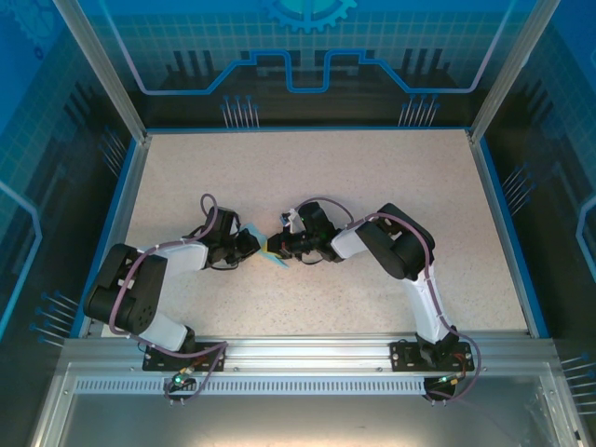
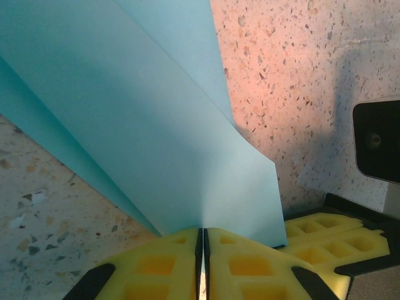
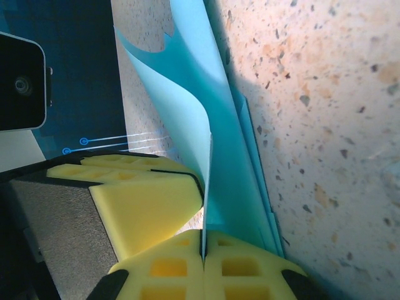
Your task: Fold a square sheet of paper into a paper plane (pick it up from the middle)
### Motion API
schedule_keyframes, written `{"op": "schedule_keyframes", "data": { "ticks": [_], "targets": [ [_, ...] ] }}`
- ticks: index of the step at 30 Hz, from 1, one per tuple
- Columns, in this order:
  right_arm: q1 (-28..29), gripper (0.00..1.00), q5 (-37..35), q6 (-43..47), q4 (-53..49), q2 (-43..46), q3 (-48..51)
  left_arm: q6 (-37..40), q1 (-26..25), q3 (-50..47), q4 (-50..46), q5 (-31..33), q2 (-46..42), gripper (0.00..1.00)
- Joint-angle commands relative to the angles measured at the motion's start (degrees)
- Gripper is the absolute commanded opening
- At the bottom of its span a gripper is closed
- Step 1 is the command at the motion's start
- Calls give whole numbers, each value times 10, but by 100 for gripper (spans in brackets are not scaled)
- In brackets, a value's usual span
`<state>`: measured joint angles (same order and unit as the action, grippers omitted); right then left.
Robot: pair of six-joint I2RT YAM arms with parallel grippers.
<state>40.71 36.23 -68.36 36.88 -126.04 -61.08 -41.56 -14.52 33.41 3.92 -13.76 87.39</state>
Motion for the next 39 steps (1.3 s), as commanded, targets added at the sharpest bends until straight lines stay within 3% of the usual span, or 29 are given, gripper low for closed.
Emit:
{"op": "schedule_keyframes", "data": {
  "ticks": [1, 14, 28, 39],
  "targets": [
    [-19, 0, -39, 9, -94, -48, 22, 16, -4, 15, -5, 20, 14, 10],
    [-20, 0, -31, 21, -108, -38, 13, 19, -4, 20, -12, 24, 34, 9],
    [-26, 20, -39, 168, -259, 74, -5, 19, -4, 19, -21, 26, 44, 7],
    [-23, 27, -39, 256, -332, 99, -33, 17, -4, 18, -19, 19, 41, 7]
  ]
}}
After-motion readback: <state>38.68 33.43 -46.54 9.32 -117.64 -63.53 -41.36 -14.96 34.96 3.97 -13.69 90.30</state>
